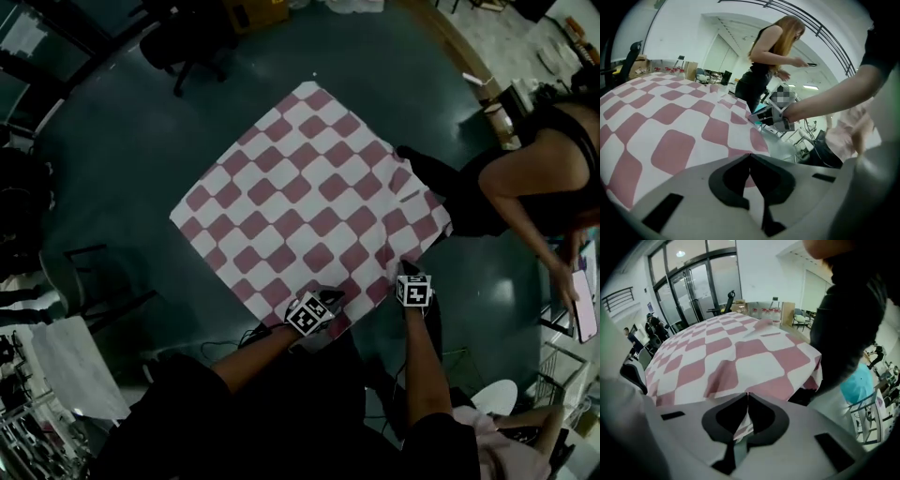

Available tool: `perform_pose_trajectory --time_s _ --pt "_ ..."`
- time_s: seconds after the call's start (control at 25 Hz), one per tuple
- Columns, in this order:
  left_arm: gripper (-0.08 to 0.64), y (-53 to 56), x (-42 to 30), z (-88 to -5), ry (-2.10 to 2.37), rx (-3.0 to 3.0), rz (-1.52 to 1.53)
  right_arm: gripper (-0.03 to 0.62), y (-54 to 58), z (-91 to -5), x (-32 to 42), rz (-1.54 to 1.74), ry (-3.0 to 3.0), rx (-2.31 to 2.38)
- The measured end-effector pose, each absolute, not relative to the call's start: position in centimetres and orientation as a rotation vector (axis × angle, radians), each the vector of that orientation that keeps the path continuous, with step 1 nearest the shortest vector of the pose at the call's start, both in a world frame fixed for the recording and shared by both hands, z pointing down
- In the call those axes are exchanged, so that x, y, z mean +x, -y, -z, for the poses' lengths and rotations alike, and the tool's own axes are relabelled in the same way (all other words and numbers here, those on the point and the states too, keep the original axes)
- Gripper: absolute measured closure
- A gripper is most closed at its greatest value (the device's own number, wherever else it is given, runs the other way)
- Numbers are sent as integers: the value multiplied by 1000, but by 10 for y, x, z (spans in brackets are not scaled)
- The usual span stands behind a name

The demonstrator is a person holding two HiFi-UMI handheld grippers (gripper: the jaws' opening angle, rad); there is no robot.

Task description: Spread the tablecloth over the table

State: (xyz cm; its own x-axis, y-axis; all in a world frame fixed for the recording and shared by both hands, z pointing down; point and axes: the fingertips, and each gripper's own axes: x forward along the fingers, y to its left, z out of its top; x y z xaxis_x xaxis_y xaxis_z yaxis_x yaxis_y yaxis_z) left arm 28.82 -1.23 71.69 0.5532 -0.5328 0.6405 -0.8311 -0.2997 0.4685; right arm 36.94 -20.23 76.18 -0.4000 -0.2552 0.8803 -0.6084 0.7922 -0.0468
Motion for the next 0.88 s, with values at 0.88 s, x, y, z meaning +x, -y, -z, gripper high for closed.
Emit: perform_pose_trajectory --time_s 0.88 --pt "545 4 282 -769 1076 1863 -636 574 277 -769 377 -544 2011 746"
